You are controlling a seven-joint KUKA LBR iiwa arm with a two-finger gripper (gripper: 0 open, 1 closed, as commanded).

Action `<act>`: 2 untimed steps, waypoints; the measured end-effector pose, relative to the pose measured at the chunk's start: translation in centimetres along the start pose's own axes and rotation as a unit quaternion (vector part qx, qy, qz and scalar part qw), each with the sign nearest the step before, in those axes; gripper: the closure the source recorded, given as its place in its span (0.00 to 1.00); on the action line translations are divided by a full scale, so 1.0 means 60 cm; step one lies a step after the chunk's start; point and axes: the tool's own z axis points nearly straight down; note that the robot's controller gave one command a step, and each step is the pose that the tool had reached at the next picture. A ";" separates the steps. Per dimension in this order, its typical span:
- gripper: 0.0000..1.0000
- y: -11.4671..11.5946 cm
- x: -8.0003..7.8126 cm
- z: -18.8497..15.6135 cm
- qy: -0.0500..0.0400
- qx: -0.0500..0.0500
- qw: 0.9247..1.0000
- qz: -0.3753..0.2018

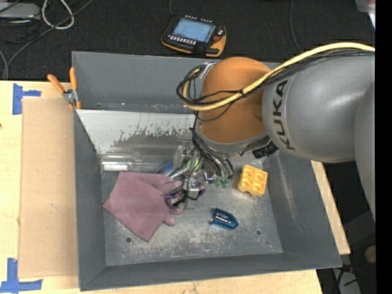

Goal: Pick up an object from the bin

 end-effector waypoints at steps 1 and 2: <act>0.00 0.000 0.000 0.000 0.000 0.000 1.000 0.000; 0.00 0.041 0.002 0.105 0.004 0.000 1.000 0.012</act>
Offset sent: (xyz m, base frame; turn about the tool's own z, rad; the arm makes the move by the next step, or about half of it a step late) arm 0.0012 0.0236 -0.0596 0.0260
